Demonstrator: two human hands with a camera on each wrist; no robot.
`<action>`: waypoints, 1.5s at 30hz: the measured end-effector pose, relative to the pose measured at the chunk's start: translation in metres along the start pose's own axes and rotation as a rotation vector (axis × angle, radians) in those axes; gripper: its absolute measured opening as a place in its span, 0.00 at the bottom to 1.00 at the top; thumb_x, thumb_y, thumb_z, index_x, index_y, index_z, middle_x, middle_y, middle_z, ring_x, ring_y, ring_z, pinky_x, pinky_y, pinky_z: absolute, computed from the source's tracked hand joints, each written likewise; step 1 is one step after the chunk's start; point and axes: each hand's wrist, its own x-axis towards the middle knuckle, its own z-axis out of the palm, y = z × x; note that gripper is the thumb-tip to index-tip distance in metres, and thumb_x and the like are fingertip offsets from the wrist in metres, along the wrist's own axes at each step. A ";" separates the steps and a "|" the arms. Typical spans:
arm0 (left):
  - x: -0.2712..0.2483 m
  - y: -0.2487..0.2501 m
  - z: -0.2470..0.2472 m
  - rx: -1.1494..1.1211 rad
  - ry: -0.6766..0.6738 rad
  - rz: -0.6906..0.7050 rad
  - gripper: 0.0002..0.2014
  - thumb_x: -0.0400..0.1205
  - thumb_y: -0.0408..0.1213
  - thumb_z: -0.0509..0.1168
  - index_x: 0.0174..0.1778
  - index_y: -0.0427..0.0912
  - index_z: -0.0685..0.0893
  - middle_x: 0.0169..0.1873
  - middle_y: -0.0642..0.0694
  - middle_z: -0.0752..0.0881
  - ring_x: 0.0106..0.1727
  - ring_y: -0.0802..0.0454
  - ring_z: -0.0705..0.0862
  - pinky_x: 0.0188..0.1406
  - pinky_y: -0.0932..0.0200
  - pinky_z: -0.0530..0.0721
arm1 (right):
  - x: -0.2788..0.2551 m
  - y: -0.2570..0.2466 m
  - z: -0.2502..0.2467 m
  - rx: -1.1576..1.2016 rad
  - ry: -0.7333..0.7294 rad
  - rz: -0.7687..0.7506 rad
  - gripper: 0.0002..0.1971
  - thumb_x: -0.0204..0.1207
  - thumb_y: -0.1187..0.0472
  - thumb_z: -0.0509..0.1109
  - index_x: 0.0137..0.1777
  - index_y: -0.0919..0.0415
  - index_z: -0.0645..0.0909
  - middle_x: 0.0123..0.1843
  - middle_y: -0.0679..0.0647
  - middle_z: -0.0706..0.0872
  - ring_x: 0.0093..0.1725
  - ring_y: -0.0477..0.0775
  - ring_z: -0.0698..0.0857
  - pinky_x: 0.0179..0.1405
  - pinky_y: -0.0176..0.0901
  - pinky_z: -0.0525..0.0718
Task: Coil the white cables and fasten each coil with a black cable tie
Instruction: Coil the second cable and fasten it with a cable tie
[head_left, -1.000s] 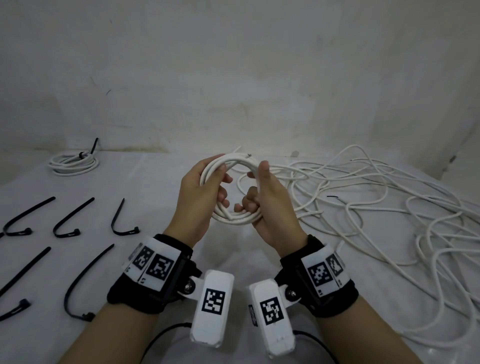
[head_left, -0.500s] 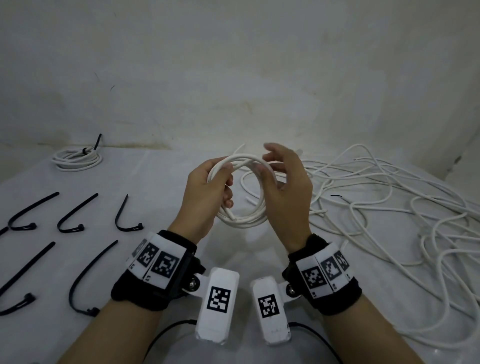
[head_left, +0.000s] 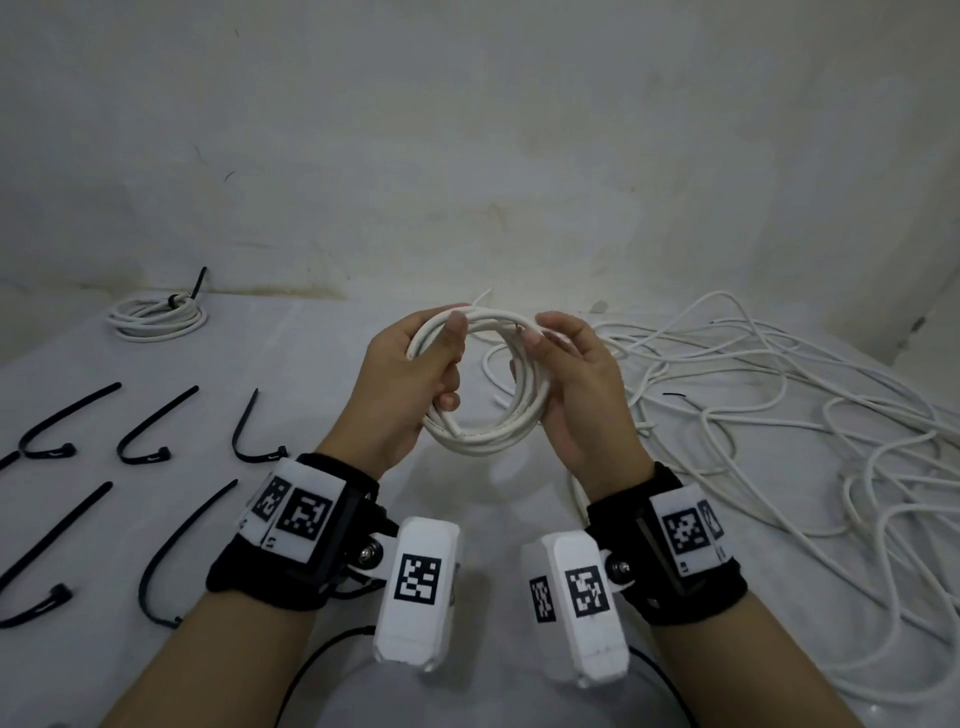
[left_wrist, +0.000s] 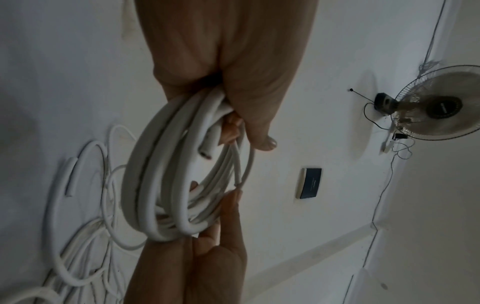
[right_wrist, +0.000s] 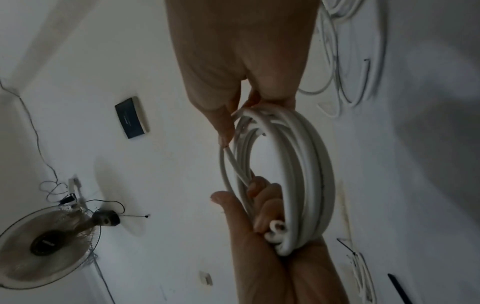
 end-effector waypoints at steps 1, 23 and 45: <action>0.000 -0.001 0.000 -0.005 0.015 -0.008 0.14 0.84 0.39 0.61 0.61 0.35 0.82 0.32 0.46 0.73 0.19 0.60 0.67 0.17 0.68 0.69 | 0.000 0.000 0.000 0.030 -0.008 0.022 0.11 0.61 0.63 0.74 0.43 0.57 0.80 0.41 0.56 0.81 0.35 0.49 0.81 0.36 0.36 0.84; -0.003 -0.004 0.001 0.095 -0.021 0.014 0.11 0.85 0.35 0.60 0.59 0.37 0.84 0.32 0.47 0.81 0.21 0.58 0.69 0.19 0.66 0.72 | -0.005 -0.005 -0.002 -0.286 -0.194 0.174 0.22 0.77 0.41 0.60 0.55 0.59 0.82 0.39 0.56 0.85 0.27 0.52 0.83 0.30 0.44 0.83; -0.007 -0.006 0.007 0.092 -0.068 -0.206 0.17 0.84 0.51 0.59 0.48 0.40 0.83 0.24 0.51 0.78 0.23 0.55 0.78 0.33 0.56 0.79 | -0.005 0.002 -0.001 -0.479 0.042 -0.270 0.04 0.79 0.62 0.70 0.48 0.60 0.86 0.26 0.52 0.78 0.20 0.51 0.72 0.17 0.36 0.72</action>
